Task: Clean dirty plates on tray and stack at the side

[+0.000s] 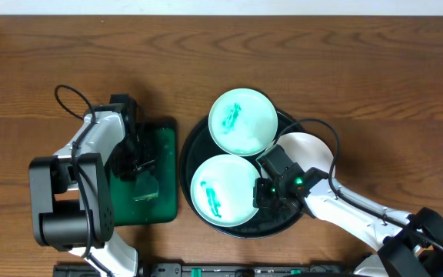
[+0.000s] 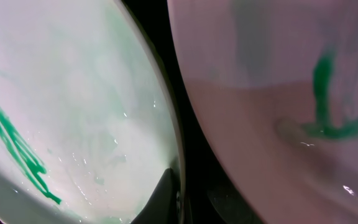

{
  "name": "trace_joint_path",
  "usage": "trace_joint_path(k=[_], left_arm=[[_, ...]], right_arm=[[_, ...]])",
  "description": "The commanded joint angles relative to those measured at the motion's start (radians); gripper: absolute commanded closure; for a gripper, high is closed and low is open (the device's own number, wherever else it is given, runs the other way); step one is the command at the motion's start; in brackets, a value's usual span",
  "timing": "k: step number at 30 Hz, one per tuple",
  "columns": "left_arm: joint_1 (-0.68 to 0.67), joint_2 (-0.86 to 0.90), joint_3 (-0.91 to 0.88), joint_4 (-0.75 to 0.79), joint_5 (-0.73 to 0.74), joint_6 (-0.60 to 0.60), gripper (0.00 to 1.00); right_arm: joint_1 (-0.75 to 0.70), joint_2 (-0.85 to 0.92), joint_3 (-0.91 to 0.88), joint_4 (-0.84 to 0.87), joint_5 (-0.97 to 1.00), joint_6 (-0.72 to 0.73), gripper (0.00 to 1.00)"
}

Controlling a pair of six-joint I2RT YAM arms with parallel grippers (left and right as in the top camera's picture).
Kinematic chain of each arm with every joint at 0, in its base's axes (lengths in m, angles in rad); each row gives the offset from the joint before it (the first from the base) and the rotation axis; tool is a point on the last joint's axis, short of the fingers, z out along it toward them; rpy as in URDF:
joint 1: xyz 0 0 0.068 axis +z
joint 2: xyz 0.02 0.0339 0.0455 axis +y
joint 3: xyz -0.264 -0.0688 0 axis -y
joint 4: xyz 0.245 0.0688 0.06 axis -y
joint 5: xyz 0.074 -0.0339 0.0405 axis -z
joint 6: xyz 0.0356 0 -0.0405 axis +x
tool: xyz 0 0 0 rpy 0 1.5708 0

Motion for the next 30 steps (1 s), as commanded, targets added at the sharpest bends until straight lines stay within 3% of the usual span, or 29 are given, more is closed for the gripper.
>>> trace_joint_path(k=[1,9,21,30], left_arm=[[-0.002,-0.002,-0.005,-0.006,0.002,0.021,0.52],[-0.002,-0.025,0.002,-0.011,0.002,0.036,0.46],[-0.002,-0.147,0.01,-0.081,0.002,0.038,0.47],[-0.002,-0.145,-0.002,-0.064,0.021,0.049,0.6]], right_arm=[[0.031,0.033,-0.028,-0.008,-0.031,-0.041,0.99],[0.031,0.033,-0.028,-0.005,-0.031,-0.041,0.99],[0.031,0.033,-0.028,-0.001,-0.034,-0.042,0.99],[0.031,0.033,-0.028,0.0,-0.039,-0.044,0.99]])
